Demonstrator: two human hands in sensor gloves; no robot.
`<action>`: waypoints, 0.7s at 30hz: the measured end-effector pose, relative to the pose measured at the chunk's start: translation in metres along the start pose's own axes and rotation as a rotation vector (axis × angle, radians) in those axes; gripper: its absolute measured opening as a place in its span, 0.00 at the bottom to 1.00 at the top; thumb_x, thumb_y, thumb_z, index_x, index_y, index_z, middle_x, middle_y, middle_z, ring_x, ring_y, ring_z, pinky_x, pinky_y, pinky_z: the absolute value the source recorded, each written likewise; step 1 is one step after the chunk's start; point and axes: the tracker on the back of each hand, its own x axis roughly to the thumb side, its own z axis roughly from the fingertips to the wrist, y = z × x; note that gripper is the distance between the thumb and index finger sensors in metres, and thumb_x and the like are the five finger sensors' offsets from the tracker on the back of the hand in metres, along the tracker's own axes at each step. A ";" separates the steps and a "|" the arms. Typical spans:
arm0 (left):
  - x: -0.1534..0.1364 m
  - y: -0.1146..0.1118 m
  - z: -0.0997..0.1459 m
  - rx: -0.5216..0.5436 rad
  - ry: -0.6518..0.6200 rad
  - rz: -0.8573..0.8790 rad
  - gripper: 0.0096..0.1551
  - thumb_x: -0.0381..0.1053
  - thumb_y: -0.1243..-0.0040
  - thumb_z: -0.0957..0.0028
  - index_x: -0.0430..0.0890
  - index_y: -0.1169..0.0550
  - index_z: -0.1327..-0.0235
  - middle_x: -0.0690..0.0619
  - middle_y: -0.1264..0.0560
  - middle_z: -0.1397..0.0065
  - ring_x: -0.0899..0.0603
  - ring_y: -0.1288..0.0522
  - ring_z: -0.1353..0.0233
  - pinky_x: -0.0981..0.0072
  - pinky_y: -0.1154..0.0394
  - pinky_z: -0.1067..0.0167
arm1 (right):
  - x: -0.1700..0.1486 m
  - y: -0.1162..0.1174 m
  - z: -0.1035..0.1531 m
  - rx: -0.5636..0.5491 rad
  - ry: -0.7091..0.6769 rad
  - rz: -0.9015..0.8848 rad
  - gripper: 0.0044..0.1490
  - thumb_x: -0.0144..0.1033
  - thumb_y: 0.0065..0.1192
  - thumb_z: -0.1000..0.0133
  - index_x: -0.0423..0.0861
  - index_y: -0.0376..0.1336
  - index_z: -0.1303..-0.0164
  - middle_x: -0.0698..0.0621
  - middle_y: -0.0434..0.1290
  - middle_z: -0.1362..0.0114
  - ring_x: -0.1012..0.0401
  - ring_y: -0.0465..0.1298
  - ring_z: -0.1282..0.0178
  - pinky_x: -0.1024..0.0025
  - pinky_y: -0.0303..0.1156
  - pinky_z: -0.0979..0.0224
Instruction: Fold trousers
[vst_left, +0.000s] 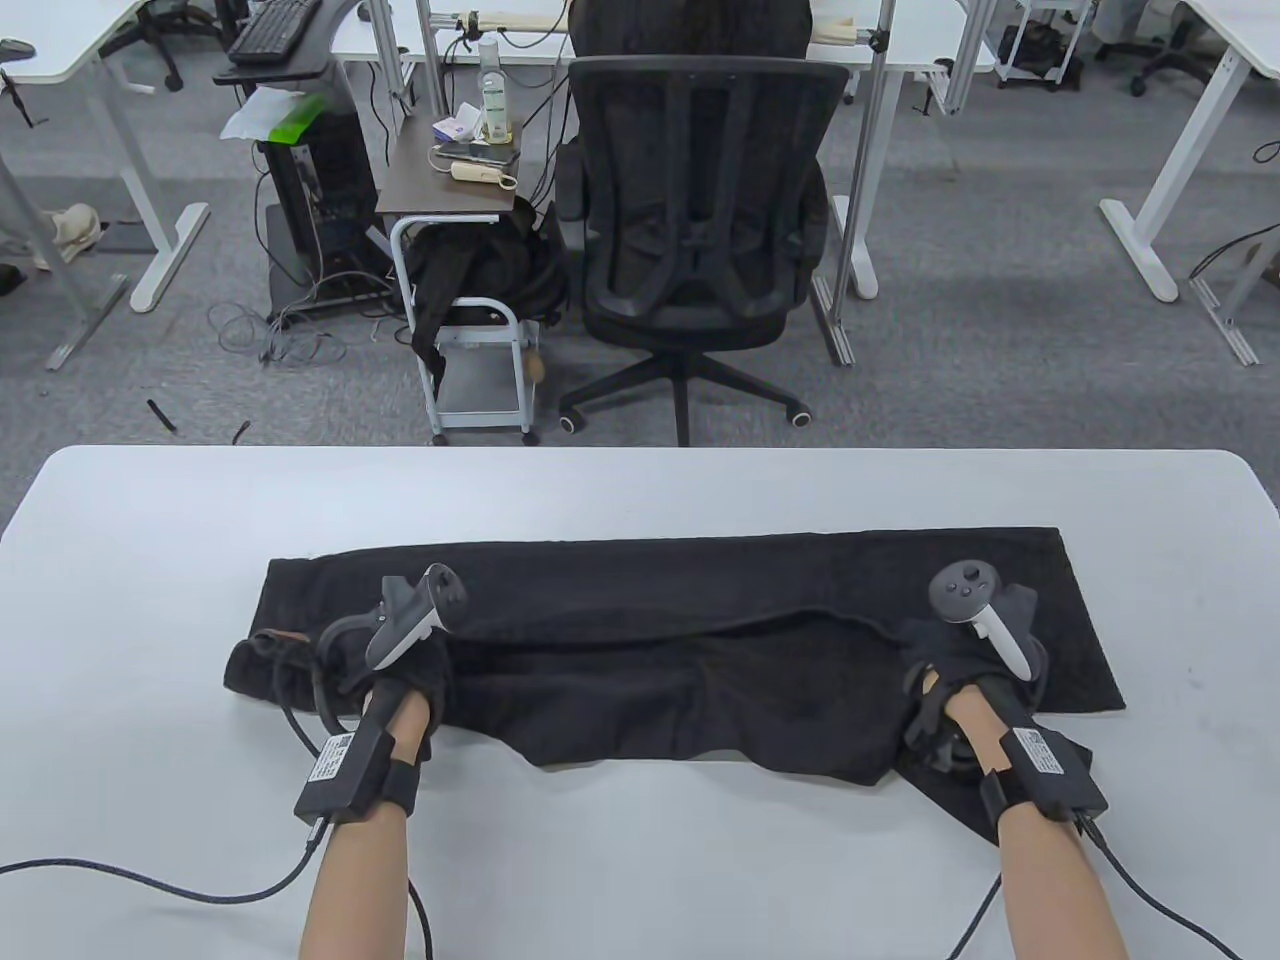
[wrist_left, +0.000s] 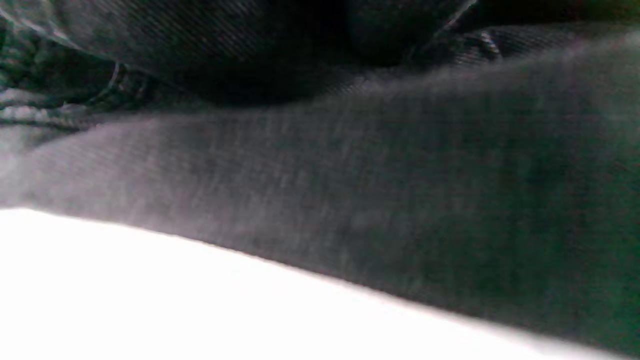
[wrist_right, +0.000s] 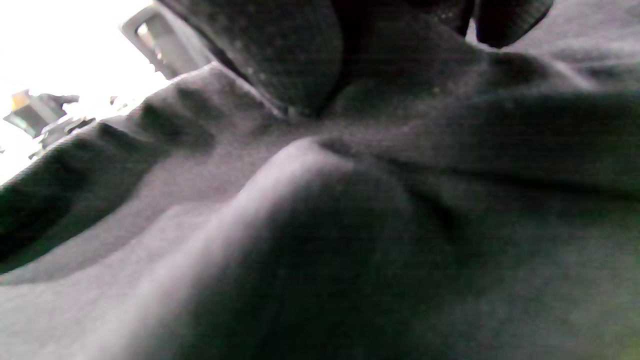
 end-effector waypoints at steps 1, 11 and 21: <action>-0.003 0.001 0.003 -0.033 0.002 0.023 0.25 0.51 0.42 0.46 0.53 0.26 0.34 0.48 0.21 0.25 0.38 0.26 0.23 0.42 0.34 0.27 | -0.001 -0.001 0.004 0.060 -0.010 0.020 0.30 0.34 0.70 0.48 0.46 0.71 0.34 0.42 0.74 0.27 0.43 0.72 0.24 0.39 0.61 0.25; -0.042 0.080 0.055 0.132 -0.056 0.143 0.24 0.50 0.40 0.46 0.53 0.23 0.36 0.49 0.19 0.28 0.38 0.24 0.26 0.42 0.33 0.28 | -0.019 -0.086 0.057 0.246 -0.130 -0.445 0.28 0.34 0.73 0.48 0.38 0.73 0.38 0.41 0.84 0.47 0.44 0.81 0.45 0.40 0.65 0.29; -0.050 0.064 0.030 0.387 0.004 0.136 0.23 0.50 0.37 0.48 0.53 0.21 0.38 0.50 0.17 0.30 0.39 0.22 0.28 0.43 0.31 0.29 | 0.016 -0.095 0.044 -0.160 -0.071 -0.109 0.33 0.32 0.73 0.48 0.45 0.68 0.30 0.43 0.77 0.36 0.44 0.72 0.33 0.35 0.50 0.20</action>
